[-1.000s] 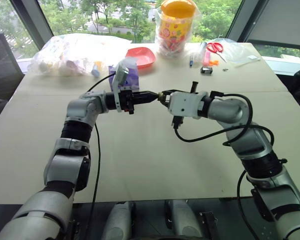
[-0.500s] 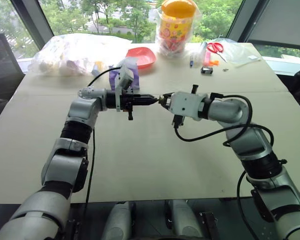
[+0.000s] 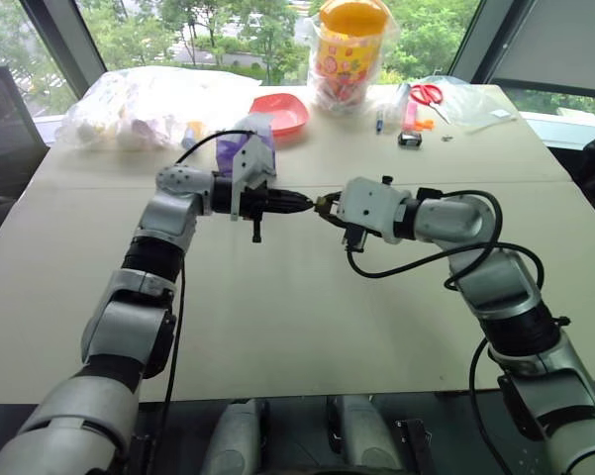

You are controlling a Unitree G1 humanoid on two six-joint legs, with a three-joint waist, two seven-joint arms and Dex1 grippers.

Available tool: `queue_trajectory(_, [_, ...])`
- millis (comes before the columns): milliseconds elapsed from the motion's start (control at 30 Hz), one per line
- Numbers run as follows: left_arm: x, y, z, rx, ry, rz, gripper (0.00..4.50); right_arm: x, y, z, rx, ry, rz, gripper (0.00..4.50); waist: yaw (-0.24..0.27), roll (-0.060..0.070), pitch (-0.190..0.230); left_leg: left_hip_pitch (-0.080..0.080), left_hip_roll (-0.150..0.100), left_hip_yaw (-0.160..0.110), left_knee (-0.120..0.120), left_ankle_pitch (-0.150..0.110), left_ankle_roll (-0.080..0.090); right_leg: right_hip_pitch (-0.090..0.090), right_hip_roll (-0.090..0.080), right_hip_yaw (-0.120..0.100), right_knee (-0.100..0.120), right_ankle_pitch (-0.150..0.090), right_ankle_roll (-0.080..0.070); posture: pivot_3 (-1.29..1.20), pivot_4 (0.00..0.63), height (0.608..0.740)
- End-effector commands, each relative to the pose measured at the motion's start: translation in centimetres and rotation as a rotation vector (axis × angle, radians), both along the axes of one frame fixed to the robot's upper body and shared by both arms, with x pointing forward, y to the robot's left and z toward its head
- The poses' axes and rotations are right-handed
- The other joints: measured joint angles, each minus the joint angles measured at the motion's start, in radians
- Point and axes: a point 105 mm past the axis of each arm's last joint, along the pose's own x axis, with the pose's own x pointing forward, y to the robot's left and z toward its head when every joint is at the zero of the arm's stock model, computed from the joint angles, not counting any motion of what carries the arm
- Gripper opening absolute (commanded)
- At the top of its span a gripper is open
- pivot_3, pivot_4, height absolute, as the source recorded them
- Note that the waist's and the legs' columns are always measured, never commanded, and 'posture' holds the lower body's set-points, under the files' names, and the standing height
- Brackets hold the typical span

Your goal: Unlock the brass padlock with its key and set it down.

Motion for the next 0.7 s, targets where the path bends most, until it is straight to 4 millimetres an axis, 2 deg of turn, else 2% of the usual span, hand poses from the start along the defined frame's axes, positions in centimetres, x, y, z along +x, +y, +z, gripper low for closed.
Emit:
queue_trajectory(33, [0.1,1.1,1.1,-0.059,0.164,0.026,0.91,-1.0,0.6,2.9,-0.016,-0.171,0.051,0.69,-0.001,0.000,0.000,0.000,0.000,0.000,0.000,0.000,0.000,0.000,0.000,0.000,0.000,0.000,0.000,0.00,0.150,0.740])
queue_trajectory(200, [0.2,1.1,2.1,-0.126,0.221,0.044,2.82,-0.8,0.6,3.0,-0.041,-0.207,0.050,0.69,-0.001,0.000,0.000,0.000,0.000,0.000,0.000,0.000,0.000,0.000,0.000,0.000,0.000,-0.001,0.001,0.00,0.150,0.740])
queue_trajectory(367, [0.0,0.5,3.2,-0.204,0.264,0.025,2.82,-0.6,0.7,2.9,-0.056,-0.223,0.051,0.69,0.001,0.000,0.000,0.000,0.001,-0.001,0.000,0.000,0.000,0.000,0.000,0.000,0.000,-0.001,0.001,0.00,0.150,0.740])
queue_trajectory(700, [-0.3,-1.4,2.0,-0.174,0.268,-0.012,2.82,-0.6,0.9,2.8,-0.063,-0.232,0.052,0.69,0.000,0.000,0.000,0.000,0.000,0.000,0.000,0.000,0.000,0.000,0.000,0.000,0.000,-0.001,0.001,0.00,0.150,0.740])
